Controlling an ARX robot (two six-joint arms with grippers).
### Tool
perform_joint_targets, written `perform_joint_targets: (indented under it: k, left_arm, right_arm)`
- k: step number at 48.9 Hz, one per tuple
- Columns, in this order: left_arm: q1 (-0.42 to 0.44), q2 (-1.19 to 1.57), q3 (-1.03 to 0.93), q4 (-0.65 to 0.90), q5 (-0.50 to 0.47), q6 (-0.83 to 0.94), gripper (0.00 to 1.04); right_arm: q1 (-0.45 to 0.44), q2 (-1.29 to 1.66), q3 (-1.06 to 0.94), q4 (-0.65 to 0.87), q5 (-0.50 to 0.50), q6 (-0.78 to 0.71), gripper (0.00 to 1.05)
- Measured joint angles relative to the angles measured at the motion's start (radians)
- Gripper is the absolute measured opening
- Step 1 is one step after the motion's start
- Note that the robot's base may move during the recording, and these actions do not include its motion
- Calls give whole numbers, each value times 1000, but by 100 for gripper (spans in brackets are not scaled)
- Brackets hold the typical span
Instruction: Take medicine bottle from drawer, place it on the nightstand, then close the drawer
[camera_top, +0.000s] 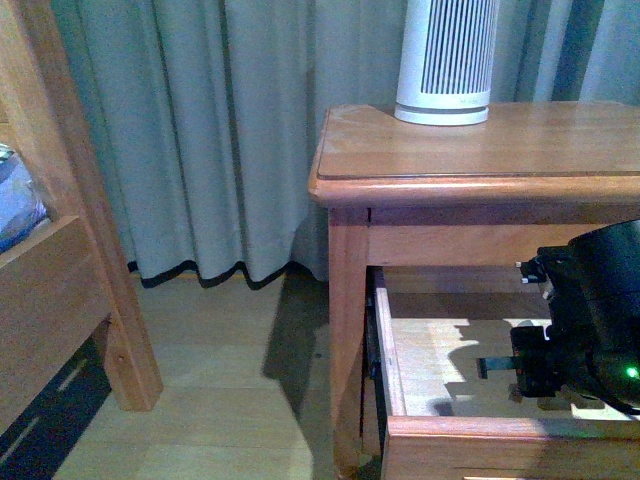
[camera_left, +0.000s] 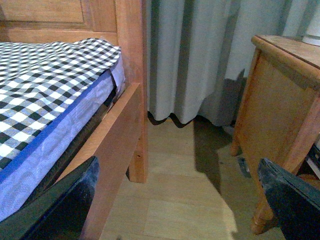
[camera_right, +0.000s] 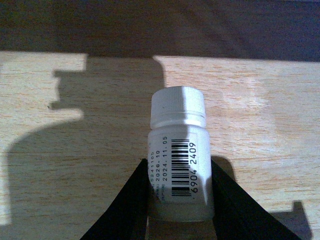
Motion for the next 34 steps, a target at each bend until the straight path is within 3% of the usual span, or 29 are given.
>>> perform_joint_targets:
  k: [19, 34]
  left_arm:
    - [0, 0, 0, 0, 0, 0, 98]
    - [0, 0, 0, 0, 0, 0, 98]
  right_arm:
    - [54, -332, -147, -169, 37, 137, 30]
    - [127, -756, -235, -453, -78, 290, 29]
